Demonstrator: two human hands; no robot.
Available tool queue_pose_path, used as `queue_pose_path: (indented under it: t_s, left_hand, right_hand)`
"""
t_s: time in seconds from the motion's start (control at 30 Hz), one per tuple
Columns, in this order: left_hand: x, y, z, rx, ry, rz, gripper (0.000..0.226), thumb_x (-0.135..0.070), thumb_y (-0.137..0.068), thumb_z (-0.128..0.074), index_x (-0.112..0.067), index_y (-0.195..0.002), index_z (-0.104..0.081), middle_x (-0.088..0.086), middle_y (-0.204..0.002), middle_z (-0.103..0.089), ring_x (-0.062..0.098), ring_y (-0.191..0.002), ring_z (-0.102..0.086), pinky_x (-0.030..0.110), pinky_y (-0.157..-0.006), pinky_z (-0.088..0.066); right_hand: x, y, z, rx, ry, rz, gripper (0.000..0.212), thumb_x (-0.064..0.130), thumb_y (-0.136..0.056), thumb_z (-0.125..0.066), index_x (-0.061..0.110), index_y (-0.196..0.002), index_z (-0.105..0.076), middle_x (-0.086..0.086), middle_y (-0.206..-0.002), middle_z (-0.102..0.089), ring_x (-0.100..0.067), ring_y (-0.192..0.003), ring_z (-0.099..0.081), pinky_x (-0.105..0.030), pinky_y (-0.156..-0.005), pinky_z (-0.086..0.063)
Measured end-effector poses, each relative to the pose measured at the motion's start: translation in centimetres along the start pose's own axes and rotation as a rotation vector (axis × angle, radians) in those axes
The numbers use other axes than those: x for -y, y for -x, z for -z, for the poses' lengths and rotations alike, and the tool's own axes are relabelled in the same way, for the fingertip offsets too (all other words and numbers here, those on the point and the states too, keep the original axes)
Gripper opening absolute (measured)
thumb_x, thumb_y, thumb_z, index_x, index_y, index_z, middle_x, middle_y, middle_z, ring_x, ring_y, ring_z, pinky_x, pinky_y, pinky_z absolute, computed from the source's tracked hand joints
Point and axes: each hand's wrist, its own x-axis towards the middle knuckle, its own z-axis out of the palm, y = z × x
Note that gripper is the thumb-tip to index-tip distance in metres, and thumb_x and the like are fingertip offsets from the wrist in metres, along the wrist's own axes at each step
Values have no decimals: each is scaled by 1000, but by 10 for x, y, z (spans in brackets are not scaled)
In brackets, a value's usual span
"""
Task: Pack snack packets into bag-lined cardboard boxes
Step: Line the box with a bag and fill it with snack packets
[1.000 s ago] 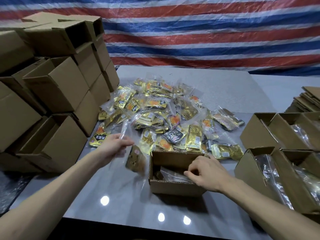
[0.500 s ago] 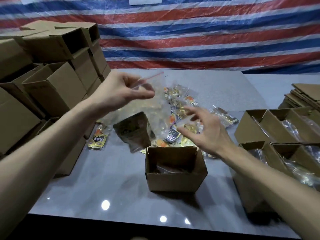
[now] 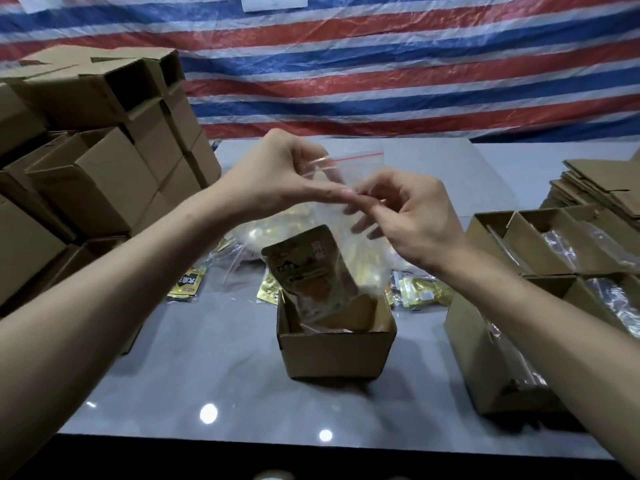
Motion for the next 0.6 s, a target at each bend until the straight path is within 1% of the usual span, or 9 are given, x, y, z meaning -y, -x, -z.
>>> queue_pose_path:
  t_s: [0.07,0.1,0.17,0.2,0.27,0.33,0.4,0.5,0.6]
  left_hand:
    - [8,5,5,129,-77,102,23,-36,-77,-82,-17,-87,-76,-11,-49,-47,4,-44,-34,14,-46,-26]
    - [14,8,9,213,-116,158,17,-31,-79,-82,-17,-88,-76,-14,-48,-48,2,-42,-37,11,-46,-28]
    - [24,16,13,328,-162,252,8,-23,-84,-79,-17,-89,-78,-20,-53,-61,-5,-46,-52,5,-50,-35]
    - [30,21,15,327,-176,277,8,-24,-86,-76,-18,-90,-79,-21,-58,-66,-8,-50,-57,4,-53,-38]
    - [37,28,18,255,-162,279,18,-33,-91,-68,-21,-91,-80,-21,-59,-65,-7,-53,-57,6,-52,-40]
    - [40,32,21,190,-140,258,29,-45,-92,-59,-25,-94,-80,-14,-69,-69,-1,-60,-60,13,-55,-47]
    - [40,33,20,119,-138,241,39,-52,-93,-51,-26,-97,-79,-10,-82,-74,6,-68,-66,22,-61,-54]
    - [39,34,16,5,-101,220,44,-53,-96,-44,-24,-99,-77,-7,-84,-74,11,-65,-68,27,-58,-54]
    - [40,38,13,4,-121,205,43,-52,-96,-43,-25,-102,-76,-8,-84,-73,12,-63,-67,26,-56,-55]
  right_hand:
    - [-1,3,0,-24,-15,2,9,11,-95,-66,18,-89,-68,1,-82,-75,-15,-65,-74,-35,-55,-60]
    - [-2,5,2,-42,-35,-6,9,11,-96,-65,16,-89,-67,0,-84,-75,-16,-66,-74,-36,-55,-61]
    - [-6,6,7,-81,-80,-27,6,10,-97,-64,11,-91,-66,-1,-87,-75,-19,-68,-74,-36,-57,-61]
    - [-8,6,10,-103,-102,-40,6,9,-97,-63,10,-92,-66,-1,-87,-75,-21,-69,-74,-35,-58,-61]
    - [-10,7,14,-149,-148,-74,6,8,-97,-63,9,-92,-65,-3,-87,-75,-27,-71,-73,-35,-59,-61]
    - [-12,8,16,-179,-168,-109,7,8,-97,-63,10,-91,-65,-6,-86,-75,-31,-69,-73,-37,-57,-60]
    - [-14,11,17,-188,-149,-147,7,10,-97,-64,10,-91,-66,-7,-84,-75,-28,-66,-73,-42,-58,-61]
    - [-19,17,18,-176,-80,-169,5,14,-95,-68,14,-90,-70,-4,-82,-76,-24,-64,-73,-44,-60,-62]
    - [-25,22,19,-147,-43,-205,6,16,-93,-70,17,-88,-73,-2,-80,-77,-21,-63,-73,-41,-60,-62]
